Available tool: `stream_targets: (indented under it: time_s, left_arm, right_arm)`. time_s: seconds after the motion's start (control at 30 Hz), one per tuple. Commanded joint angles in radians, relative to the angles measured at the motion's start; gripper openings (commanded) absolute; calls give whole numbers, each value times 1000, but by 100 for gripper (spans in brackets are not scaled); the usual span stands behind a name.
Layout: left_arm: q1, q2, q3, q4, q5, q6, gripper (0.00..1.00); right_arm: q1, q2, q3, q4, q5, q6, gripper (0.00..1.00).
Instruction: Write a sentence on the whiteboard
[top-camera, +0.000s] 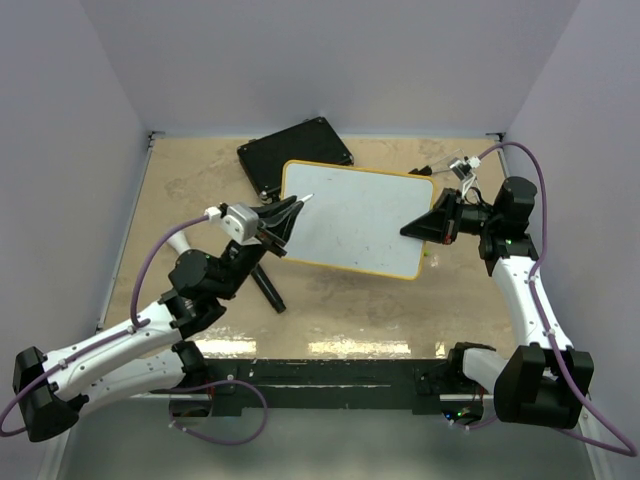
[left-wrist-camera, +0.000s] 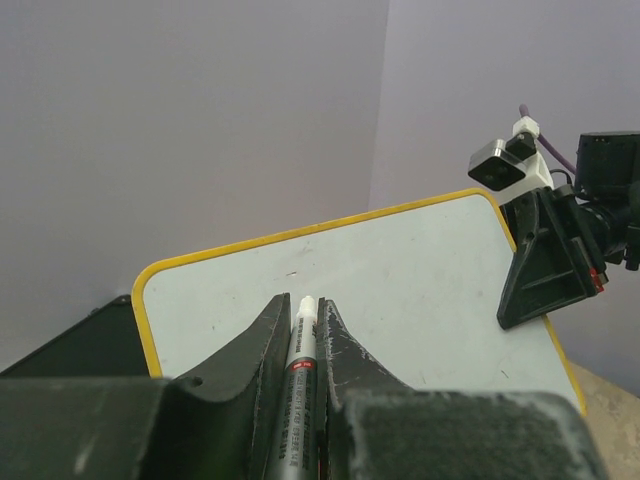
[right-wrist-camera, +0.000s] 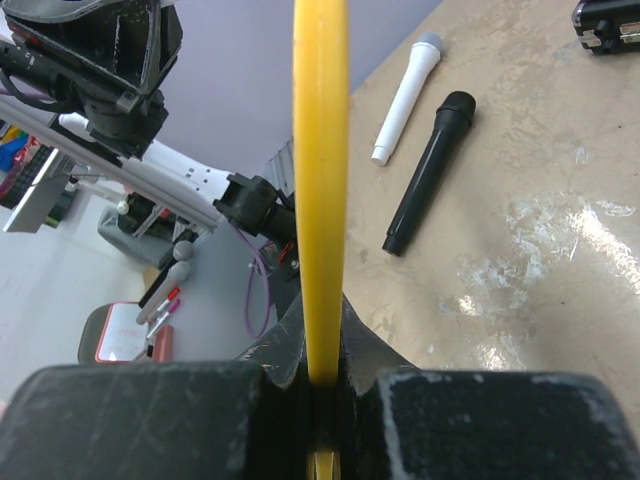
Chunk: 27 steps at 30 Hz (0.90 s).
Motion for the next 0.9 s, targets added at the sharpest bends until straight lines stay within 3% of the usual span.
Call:
stream_targets:
  time_s: [0.0,0.43,0.87]
  left_arm:
    - [-7,-21,10,35,-26,71,0]
    - [-6,-195,-153,21,-83,15,0]
    - [-6,-162,-190,110,-63,-83,0]
  right_arm:
    - [-2,-7,36,14,-23,15,0]
    - [3,-25,-29,8,19,-19,0]
    - [6,-36,-44,0,14,-59,0]
